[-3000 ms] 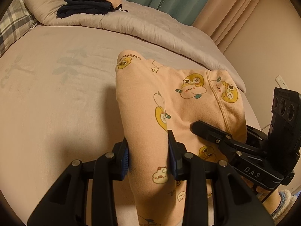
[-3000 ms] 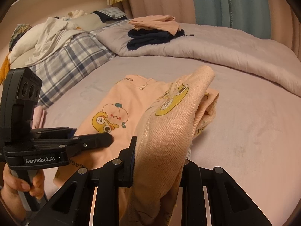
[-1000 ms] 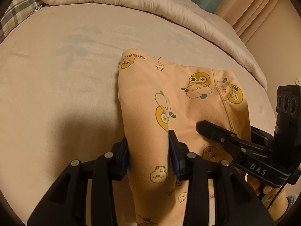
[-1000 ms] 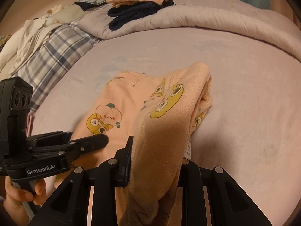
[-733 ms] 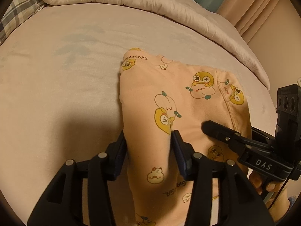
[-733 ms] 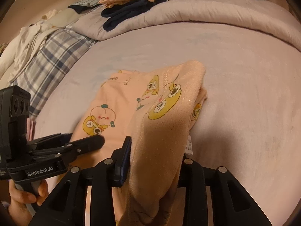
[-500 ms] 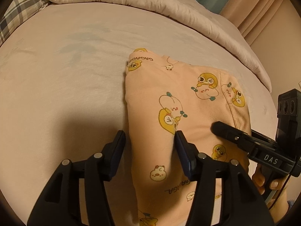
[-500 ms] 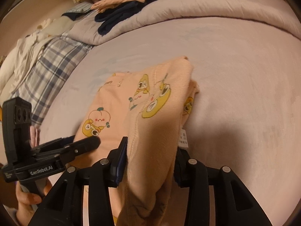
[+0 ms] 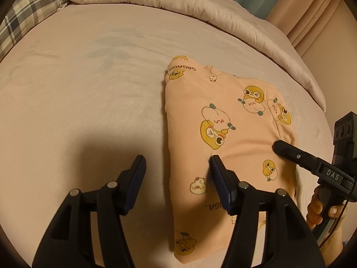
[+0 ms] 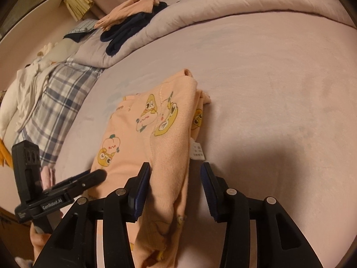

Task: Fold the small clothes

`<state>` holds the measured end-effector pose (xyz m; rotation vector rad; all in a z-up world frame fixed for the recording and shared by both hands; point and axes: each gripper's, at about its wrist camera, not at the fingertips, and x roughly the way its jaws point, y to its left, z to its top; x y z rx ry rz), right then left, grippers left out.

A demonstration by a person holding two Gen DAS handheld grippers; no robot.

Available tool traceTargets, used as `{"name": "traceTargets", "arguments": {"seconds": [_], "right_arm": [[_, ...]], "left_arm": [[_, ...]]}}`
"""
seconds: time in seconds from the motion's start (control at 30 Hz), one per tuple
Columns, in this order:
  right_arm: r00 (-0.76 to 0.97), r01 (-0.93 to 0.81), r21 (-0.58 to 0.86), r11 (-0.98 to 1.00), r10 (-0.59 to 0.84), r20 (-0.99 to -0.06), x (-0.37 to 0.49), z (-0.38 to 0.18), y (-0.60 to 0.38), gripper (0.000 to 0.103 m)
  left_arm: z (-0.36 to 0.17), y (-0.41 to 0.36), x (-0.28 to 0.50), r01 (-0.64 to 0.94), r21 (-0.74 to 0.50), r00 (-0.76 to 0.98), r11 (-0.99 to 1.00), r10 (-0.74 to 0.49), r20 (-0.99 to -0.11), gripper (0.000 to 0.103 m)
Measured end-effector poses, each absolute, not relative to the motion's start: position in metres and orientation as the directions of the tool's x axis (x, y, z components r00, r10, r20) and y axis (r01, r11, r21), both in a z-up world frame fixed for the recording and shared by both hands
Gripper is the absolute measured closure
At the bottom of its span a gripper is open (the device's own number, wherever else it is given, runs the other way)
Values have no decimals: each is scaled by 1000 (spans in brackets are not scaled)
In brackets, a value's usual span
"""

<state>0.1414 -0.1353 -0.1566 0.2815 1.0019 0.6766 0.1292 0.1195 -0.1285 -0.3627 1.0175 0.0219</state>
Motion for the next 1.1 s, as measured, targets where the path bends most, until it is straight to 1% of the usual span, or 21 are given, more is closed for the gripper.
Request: {"name": "traceTargets", "arguments": {"seconds": [0.37,0.57,0.77,0.9,1.0,1.07,1.1], "right_arm": [[375,-397,456,797,594,-712,138,-157,-136,56],[398,-437,395,808,568,-721,128,-153,-133,56],[392,-428,410,806,574,-719,128,-153,-136,56],[384,-463,401,791,586,-714,117,-150,-135,55],[364,-501,379,778,587,-723,109,-153,-130,55],[365,-503,335,797,547,-753,107,-160,-125,53],[365,-499,321,805,532,-764,108,-163,-124,53]], "left_arm": [[-130,121,120,-203,-281,527,938,-137,-839,42],[-129,117,115,-203,-258,526,945,-117,-843,42],[-131,116,111,-211,-254,526,944,-110,-844,41],[-130,112,104,-214,-237,533,948,-90,-841,41],[-129,106,99,-209,-212,533,955,-70,-843,37],[-132,102,97,-201,-182,525,963,-51,-850,32],[-135,100,96,-198,-172,517,965,-46,-855,32]]}}
